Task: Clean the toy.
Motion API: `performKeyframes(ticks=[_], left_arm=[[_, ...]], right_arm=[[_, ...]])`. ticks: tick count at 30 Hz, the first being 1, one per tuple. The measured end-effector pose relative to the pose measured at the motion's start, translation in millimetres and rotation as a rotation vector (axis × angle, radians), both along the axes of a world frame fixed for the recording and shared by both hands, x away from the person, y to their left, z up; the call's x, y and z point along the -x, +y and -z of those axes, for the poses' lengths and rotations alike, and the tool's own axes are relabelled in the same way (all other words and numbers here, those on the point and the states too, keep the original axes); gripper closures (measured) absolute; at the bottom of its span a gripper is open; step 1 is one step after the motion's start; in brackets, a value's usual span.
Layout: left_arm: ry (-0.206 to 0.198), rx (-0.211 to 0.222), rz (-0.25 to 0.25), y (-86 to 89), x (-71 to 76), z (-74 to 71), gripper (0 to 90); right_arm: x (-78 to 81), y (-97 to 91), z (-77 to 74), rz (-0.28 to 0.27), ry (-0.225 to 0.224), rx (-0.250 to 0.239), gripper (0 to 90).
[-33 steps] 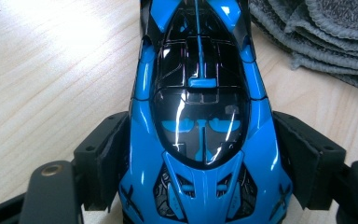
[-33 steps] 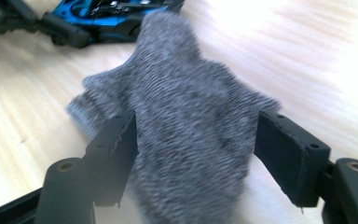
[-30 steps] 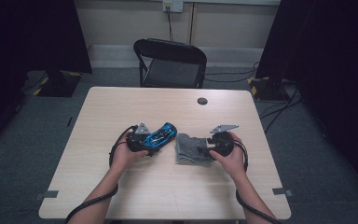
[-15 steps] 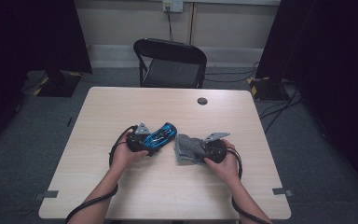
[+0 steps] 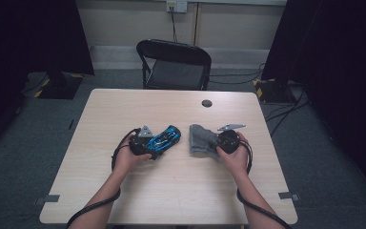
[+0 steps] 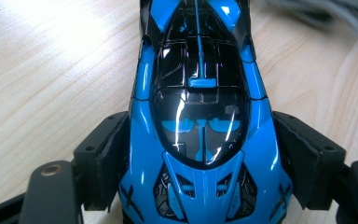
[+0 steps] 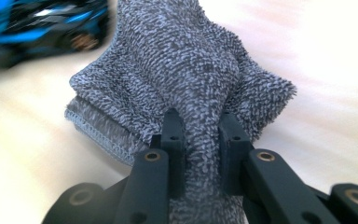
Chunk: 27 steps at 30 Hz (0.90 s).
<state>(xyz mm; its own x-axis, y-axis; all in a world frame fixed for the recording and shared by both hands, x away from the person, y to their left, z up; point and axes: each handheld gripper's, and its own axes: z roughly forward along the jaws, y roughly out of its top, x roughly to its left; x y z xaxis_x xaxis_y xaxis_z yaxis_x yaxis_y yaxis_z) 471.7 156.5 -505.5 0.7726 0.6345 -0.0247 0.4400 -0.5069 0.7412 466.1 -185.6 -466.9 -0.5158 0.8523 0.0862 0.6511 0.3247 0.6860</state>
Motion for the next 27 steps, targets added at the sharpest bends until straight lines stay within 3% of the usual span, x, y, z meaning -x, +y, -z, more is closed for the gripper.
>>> performKeyframes(ticks=[2,7,16,21,27], left_arm=[[0.001,0.0,0.001,0.1,-0.1,0.0,24.1],[0.001,0.0,0.001,0.1,-0.2,0.0,24.0],[-0.001,0.0,0.001,0.0,0.0,0.0,24.0],[0.001,0.0,0.002,0.1,-0.2,0.0,24.0],[0.001,0.0,0.002,0.1,-0.1,0.0,24.0]], right_arm=[[-11.5,0.0,-3.2,0.039,-0.004,-0.017,76.0],[-36.9,15.4,-3.8,0.077,-0.028,0.01,76.2],[-69.2,69.8,6.7,0.031,-0.022,0.062,76.0],[-73.0,92.5,13.3,-0.054,-0.004,0.091,76.3],[-66.7,93.0,10.7,-0.154,0.006,0.1,76.7]])
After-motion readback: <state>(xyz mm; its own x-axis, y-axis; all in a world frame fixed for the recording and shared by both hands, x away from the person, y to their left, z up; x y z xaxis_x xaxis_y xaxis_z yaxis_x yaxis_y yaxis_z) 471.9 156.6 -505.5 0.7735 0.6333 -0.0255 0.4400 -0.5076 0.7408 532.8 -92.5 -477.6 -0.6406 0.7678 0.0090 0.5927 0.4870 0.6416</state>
